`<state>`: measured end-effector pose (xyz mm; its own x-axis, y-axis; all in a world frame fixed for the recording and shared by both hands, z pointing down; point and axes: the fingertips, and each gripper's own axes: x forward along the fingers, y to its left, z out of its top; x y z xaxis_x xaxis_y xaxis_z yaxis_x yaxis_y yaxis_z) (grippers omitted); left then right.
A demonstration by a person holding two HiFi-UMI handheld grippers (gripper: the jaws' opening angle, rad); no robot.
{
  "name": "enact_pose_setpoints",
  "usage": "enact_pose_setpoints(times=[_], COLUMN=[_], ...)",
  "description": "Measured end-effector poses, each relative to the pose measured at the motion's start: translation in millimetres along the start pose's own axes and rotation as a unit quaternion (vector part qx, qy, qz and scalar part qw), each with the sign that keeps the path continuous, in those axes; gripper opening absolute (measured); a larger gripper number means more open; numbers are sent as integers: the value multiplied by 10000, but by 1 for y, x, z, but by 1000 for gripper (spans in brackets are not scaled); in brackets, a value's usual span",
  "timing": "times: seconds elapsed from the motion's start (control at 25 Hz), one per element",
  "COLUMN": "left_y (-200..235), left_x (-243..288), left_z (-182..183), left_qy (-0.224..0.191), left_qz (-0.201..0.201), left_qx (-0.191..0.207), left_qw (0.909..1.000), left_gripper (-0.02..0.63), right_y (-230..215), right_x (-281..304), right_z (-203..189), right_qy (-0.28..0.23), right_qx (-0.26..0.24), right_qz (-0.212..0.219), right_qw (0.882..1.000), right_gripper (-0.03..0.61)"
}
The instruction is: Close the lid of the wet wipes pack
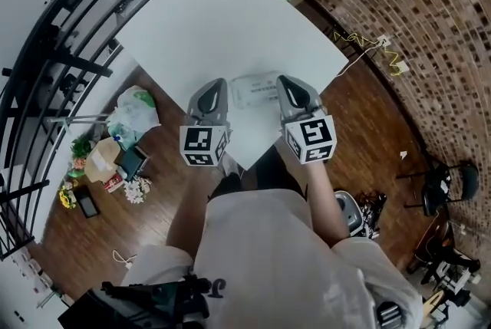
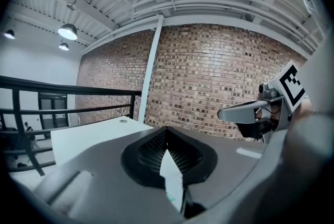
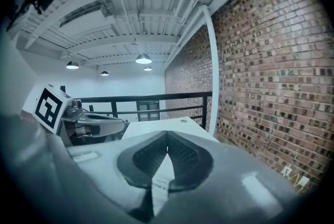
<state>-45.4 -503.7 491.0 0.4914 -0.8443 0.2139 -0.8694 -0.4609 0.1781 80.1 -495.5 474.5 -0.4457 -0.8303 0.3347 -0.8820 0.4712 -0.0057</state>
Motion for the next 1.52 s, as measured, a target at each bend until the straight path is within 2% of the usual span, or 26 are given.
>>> enact_pose_setpoints(times=[0.16, 0.56, 0.96, 1.52], left_y=[-6, -19, -22, -22], left_x=[14, 27, 37, 44], left_z=[-12, -56, -82, -101], left_qy=[140, 620, 914, 1109], left_qz=[-61, -197, -352, -397], left_qx=[19, -59, -37, -28], left_qw=[9999, 9979, 9952, 9930], left_gripper=[15, 15, 15, 15], right_y=[-7, -5, -7, 8], right_x=[5, 21, 41, 56], right_z=[-18, -59, -95, -134], right_qy=[232, 765, 1267, 1903], right_qx=[-107, 369, 72, 74], right_qz=[47, 333, 481, 770], right_qw=[9997, 9958, 9907, 9787], right_gripper=[-9, -9, -9, -9])
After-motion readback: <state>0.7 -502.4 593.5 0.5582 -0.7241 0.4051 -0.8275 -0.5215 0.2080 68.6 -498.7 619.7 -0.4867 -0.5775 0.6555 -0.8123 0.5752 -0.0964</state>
